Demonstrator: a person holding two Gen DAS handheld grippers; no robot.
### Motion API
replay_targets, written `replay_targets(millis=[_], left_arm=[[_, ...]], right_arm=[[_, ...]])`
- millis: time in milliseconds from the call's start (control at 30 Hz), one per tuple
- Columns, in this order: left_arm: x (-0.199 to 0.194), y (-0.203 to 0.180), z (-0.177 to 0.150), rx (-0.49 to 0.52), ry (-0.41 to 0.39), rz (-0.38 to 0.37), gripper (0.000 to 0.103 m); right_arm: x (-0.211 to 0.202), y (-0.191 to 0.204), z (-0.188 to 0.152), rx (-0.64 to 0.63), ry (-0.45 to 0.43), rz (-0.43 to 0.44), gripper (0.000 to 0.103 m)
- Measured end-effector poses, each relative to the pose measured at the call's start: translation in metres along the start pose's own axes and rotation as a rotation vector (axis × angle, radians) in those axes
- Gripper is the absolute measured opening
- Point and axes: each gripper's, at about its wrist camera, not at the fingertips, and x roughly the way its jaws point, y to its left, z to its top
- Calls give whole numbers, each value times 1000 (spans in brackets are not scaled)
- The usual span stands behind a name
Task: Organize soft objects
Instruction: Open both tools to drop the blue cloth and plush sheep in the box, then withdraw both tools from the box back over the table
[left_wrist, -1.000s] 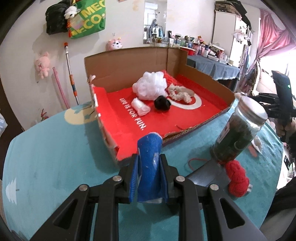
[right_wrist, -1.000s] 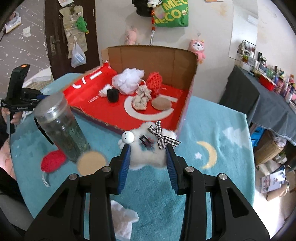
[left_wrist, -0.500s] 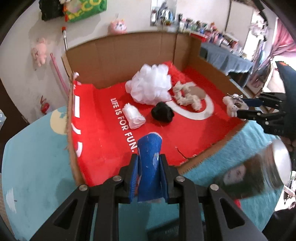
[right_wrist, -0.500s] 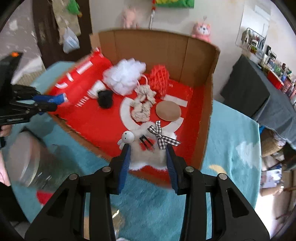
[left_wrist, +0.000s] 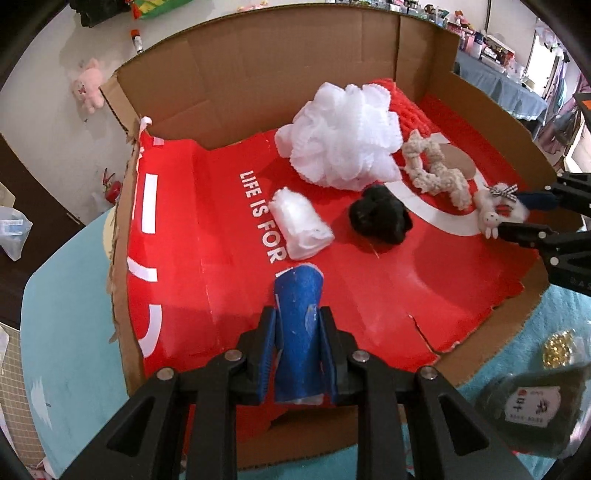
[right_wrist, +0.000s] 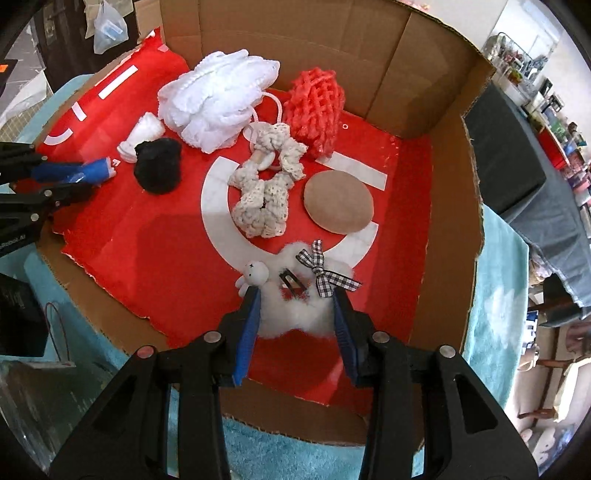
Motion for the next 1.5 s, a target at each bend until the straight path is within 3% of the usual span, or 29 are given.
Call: replay_targets(millis=[267, 333, 400, 433, 633, 833, 933, 1067, 1267, 1500], left_arm=[[6, 2, 4, 5, 21, 12, 26], [9, 2, 7, 3, 25, 10, 31], [8, 4, 8, -6, 19, 13, 50], [7, 4, 8, -7, 16, 16, 53], [-1, 4, 7, -8, -12, 13, 60], [-46, -6, -1, -19, -130, 15, 75], [-81, -15, -11, -23, -218, 17, 84], [-117, -23, -26, -29, -330, 11, 95], [-173, -46, -58, -63, -475, -37, 102], [-209, -65, -101, -116, -591, -72, 103]], right_arm=[[3, -1, -3, -9, 10, 4, 42], [4, 1, -5, -17, 11, 12, 49], [4, 6, -2, -23, 8, 7, 52], [5, 7, -1, -23, 6, 5, 52], [-11, 6, -2, 14, -21, 29, 53], [-52, 2, -9, 56, -103, 28, 64], [-81, 0, -17, 91, -159, 38, 65], [-119, 0, -32, 123, -253, 21, 75], [-176, 16, -68, 145, -388, 11, 81], [-219, 37, -121, 179, -531, -32, 86]])
